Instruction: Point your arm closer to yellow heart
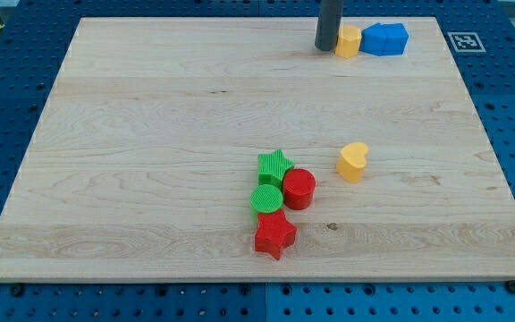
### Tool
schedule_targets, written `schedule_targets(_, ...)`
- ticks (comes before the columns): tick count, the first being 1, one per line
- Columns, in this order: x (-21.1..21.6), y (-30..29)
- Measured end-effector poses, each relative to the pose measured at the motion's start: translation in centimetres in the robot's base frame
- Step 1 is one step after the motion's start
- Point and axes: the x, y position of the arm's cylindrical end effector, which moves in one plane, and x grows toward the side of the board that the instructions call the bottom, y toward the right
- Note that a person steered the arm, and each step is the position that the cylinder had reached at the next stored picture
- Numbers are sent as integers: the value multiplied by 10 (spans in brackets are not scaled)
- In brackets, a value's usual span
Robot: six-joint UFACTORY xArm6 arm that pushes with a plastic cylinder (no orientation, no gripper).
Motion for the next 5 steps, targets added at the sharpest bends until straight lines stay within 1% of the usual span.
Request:
schedule_targets(1, 4, -2)
schedule_targets(2, 35, -34)
schedule_targets(3, 83, -37)
schedule_targets(4, 116, 15)
schedule_targets(5, 165, 58)
